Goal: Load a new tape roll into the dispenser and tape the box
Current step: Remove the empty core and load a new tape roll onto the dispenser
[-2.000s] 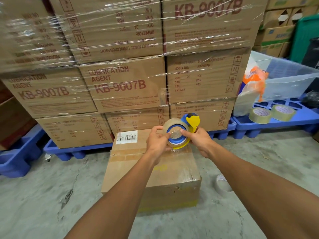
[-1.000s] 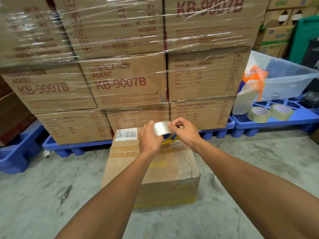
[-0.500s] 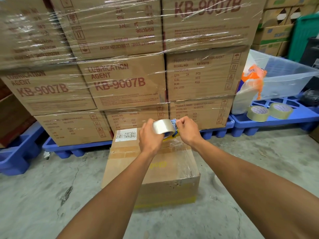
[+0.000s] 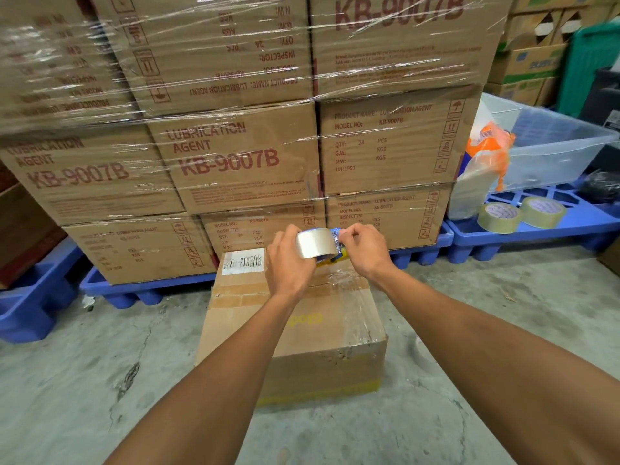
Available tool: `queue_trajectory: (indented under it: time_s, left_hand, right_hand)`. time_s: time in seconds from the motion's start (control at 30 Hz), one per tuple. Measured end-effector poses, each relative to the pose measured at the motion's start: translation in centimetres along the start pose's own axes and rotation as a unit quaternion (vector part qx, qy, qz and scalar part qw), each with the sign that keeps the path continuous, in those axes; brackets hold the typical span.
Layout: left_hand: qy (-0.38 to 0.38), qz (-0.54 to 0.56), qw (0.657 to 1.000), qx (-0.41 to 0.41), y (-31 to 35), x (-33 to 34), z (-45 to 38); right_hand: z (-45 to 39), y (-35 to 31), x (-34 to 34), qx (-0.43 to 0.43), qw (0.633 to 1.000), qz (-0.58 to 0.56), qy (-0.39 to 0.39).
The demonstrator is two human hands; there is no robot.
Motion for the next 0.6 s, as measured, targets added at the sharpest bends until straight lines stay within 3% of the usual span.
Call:
queue_trajectory:
  time_s: [0.37,0.6]
  left_hand:
    - [0.004,0.024,0.999,0.029,0.8,-1.1,-0.3]
    - [-0.027,0.036,0.998,0.046,0.2,-1.2,-0.6]
  right_hand:
    - [-1.0,0.1,0.0,0.043,0.996,0.072,0.038]
    - [-2.1,1.5,0.0,0.095,0.995,0.026,0.020]
Point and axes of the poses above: each hand's wrist, its own z-axis away from the middle knuckle, its own x-axis out of the palm, y = z × x, the point moved 1 cm from there along -z, towards the middle knuckle, and after that the axes turned 14 degrees about x, right-handed, at the moved point
